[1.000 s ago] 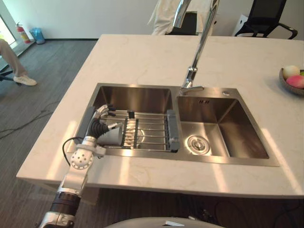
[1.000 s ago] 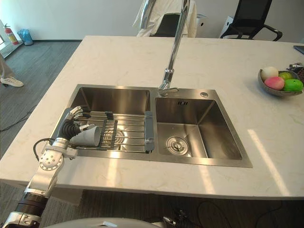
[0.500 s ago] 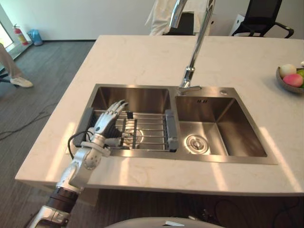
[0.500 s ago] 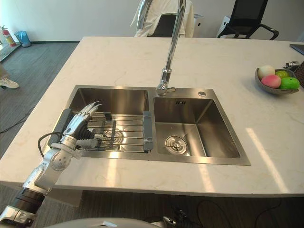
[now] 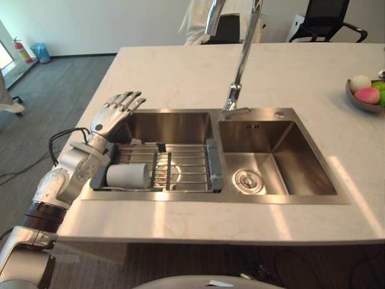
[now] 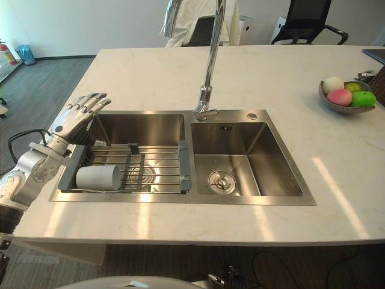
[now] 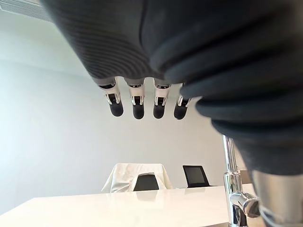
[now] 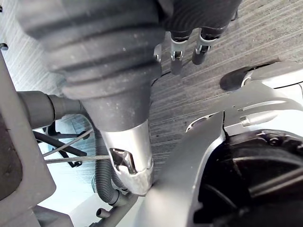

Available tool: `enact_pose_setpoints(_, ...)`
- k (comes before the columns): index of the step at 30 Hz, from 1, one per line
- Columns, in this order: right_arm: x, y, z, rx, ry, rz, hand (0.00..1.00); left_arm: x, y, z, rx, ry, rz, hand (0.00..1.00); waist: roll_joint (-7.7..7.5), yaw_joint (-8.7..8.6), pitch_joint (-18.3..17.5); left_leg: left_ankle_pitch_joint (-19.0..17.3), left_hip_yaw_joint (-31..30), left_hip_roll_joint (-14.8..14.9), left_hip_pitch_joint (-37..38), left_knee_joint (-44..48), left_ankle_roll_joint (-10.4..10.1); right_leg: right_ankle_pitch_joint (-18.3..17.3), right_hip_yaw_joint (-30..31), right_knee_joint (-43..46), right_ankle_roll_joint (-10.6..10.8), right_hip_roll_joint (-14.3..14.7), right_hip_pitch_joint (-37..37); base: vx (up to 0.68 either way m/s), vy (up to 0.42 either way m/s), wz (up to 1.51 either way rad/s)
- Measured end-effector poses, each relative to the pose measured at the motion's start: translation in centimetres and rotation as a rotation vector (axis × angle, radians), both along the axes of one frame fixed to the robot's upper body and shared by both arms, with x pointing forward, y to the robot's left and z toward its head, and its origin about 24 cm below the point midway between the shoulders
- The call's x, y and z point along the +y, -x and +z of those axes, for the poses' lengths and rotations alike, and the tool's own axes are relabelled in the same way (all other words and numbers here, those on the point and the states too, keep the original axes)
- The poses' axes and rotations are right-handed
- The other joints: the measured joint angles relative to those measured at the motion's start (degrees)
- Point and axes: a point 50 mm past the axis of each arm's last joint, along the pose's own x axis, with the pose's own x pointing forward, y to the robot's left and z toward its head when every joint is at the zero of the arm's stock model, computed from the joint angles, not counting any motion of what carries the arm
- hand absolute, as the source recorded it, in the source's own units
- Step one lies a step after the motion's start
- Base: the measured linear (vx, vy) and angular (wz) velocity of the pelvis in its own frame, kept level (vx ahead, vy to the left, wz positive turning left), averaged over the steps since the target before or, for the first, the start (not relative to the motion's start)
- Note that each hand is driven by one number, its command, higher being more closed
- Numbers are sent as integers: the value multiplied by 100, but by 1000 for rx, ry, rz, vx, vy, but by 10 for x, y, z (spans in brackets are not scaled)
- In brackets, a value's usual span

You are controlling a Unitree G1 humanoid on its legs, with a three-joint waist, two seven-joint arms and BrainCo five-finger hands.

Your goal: Walk over to the sink, pick up the cup, carry it to the dishwasher, place the cup inside the dishwasher, then close the dishwasher door

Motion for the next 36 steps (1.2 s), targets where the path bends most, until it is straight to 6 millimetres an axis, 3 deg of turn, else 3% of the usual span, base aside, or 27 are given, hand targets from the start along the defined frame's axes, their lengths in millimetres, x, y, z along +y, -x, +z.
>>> enact_pose_setpoints(8, -4, -1, 2, 7, 3, 2, 0, 7, 2, -6, 125, -128, -1, 0, 49, 53, 19, 1, -139, -8, -64, -1, 2, 4, -89, 4, 7, -6, -12, -14, -11, 5)
enact_pose_setpoints(22, -9, -1, 3, 15, -5, 14, 0, 23, 16, -50, 488, -208, 105, 0, 92, 168, 20, 32, -334, -17, -203, 0, 7, -24, -284, -6, 3, -5, -21, -6, -16, 7)
enact_pose_setpoints(36, -8, -2, 3, 14, -4, 15, 0, 20, 16, -59, 449, -119, 161, 0, 67, 175, 30, 48, -327, -18, -305, -1, 13, -29, -289, 13, 4, -6, -121, 0, 0, 0)
